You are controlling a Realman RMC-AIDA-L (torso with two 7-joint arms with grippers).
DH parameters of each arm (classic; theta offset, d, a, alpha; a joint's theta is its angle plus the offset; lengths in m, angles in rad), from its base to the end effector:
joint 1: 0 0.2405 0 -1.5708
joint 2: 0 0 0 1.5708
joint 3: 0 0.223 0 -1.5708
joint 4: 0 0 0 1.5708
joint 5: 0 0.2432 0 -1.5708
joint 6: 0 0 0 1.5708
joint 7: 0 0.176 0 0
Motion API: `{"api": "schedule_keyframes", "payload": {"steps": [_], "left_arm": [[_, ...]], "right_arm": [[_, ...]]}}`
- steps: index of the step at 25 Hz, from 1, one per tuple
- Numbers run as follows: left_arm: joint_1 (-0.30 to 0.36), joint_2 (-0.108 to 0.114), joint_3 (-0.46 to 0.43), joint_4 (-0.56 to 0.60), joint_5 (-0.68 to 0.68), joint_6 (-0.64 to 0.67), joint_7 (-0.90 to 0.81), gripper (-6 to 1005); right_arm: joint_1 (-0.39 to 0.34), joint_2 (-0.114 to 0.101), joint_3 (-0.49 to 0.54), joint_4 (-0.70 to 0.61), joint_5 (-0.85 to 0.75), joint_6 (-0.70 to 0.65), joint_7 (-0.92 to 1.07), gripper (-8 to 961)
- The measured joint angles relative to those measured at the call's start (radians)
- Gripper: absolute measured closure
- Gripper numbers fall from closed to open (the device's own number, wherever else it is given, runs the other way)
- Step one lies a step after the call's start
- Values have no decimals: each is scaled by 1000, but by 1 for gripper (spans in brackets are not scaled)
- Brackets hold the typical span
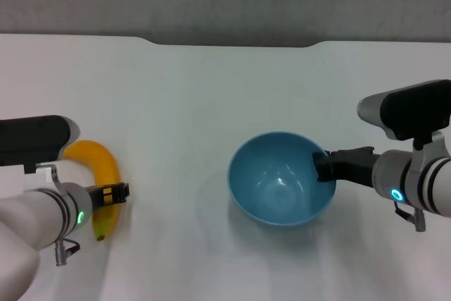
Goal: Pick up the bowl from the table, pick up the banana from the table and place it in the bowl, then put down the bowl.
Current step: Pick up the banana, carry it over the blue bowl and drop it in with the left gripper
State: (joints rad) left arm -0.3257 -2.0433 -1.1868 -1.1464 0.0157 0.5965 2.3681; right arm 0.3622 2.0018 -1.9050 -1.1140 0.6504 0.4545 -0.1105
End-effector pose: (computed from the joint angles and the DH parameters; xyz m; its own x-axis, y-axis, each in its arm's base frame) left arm -0.2559 0.3939 -0.0782 0.4124 0.7346 0.5387 0.7729 0.0309 -0.6338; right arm 0.2207 0.4037 -0.0891 0.6548 -0.6528 -0.3810 -0.7187 -0.3817 -0.5812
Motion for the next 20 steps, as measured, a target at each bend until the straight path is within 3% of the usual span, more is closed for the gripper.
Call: {"api": "schedule_keyframes", "payload": {"steps": [7,16,18,20], "left_arm": [[44,4,0,-72,2,-10,23,500],[237,6,8,-317,50,-144,86,499],[252,6,10,-331,50,-165,88,499],[315,7,16,-389,50,-262,95,499]], "right_arm": [[-11,0,0,3,0,-5,0,910],[-14,0,0,6,0,-11,-1,909],[-13,0,0,7,0,-11,-2,910],[-9,0,-1,8,0,-13,-3,910]]}}
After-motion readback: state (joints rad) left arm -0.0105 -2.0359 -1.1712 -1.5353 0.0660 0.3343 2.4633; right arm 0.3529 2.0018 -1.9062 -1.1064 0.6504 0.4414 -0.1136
